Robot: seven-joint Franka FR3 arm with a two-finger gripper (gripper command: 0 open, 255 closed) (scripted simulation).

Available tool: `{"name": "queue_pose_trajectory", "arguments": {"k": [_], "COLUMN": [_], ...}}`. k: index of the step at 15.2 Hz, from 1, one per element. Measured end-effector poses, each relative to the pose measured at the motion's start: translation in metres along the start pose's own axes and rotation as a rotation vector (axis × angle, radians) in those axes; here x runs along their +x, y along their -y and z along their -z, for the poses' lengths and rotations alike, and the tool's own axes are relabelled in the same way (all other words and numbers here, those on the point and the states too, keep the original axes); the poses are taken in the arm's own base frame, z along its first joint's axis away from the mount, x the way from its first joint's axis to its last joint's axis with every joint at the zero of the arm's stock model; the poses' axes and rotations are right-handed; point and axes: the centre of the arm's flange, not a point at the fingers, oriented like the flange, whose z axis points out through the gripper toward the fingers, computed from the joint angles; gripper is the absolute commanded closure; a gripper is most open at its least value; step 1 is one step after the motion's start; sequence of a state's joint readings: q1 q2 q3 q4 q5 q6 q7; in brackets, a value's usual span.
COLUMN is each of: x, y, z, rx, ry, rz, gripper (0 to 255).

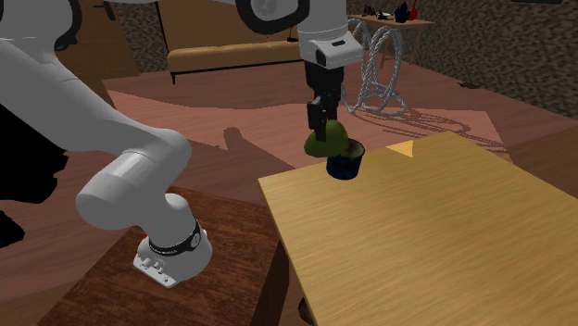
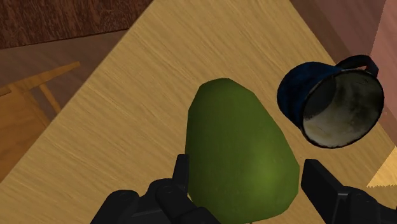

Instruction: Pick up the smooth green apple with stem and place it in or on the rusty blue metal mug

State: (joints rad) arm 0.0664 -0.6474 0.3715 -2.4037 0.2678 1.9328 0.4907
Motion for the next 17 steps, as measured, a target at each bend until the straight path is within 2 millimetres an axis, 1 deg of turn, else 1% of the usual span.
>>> {"name": "queue_pose_trajectory", "arguments": {"k": [3, 8, 9, 10, 12, 14, 15, 17], "x": [-0.002, -0.007, -0.008, -0.010, -0.013, -0.012, -0.014, -0.013], "y": [0.040, 0.105, 0.118, 0.135, 0.159, 0.186, 0.194, 0.198], "z": [0.004, 0.002, 0.006, 0.008, 0.006, 0.009, 0.005, -0.002], "rx": [0.000, 0.000, -0.001, -0.001, -0.001, -0.001, -0.001, 0.000], "ry": [0.000, 0.000, 0.000, 0.000, 0.000, 0.001, 0.001, 0.001], "rz": [0.000, 0.001, 0.001, 0.002, 0.001, 0.003, 0.001, 0.000], "gripper": [255, 255, 255, 255, 255, 255, 255, 255]}}
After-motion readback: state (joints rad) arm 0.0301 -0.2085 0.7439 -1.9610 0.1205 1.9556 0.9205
